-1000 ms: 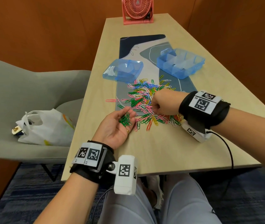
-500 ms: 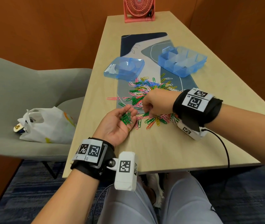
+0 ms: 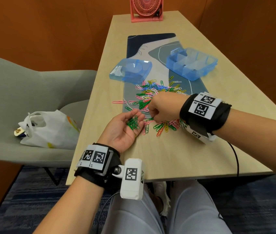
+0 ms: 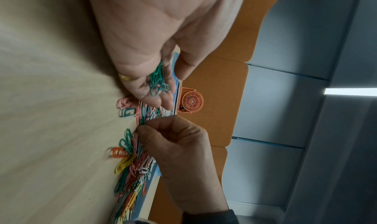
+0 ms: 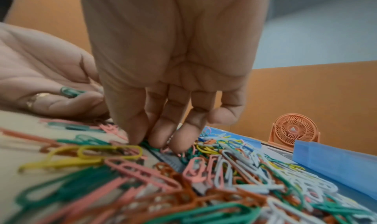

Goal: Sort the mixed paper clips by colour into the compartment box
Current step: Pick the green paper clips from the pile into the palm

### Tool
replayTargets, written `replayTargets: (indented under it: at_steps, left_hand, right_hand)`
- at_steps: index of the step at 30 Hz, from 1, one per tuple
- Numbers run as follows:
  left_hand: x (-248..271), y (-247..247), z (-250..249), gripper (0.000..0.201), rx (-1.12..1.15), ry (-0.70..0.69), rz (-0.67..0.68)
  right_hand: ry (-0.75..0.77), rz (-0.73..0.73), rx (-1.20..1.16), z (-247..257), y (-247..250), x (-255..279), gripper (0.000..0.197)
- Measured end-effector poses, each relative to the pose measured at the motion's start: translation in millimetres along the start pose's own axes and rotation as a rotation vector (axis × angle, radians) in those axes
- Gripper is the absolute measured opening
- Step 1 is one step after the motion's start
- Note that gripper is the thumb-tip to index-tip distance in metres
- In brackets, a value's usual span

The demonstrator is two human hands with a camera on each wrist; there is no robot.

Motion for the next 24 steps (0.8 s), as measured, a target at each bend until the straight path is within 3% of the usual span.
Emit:
replayTargets:
  at_steps: [7, 12, 19, 24]
  left_hand:
    - [1, -1, -1, 0.016, -0.016, 0.009, -0.008]
    - [2, -3, -2, 0.016, -0.025, 0.002, -0.019]
    - [10, -14, 5, 0.024, 0.025, 0.007, -0.024]
    - [11, -7, 3, 0.028, 0.076, -0.011, -0.07]
  right_hand:
    - [0.012, -0.002, 0.043, 0, -1, 0, 0.006]
    - [-0.018, 0.012, -0.165, -10, 5, 3, 0.02]
    - [0.016, 0.043, -0.379, -5, 20, 14, 0.013]
    - [-0.011, 0.028, -0.386, -7, 17, 13, 0.012]
Point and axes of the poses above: each hand's wrist, its own x-axis away from the middle knuckle, its own y-axis out of the back of the hand, z = x × y, the point moved 3 cm from there along -x, towards the middle knuckle, and after that the axes turned 15 degrees about -y, right-handed, at the moved point
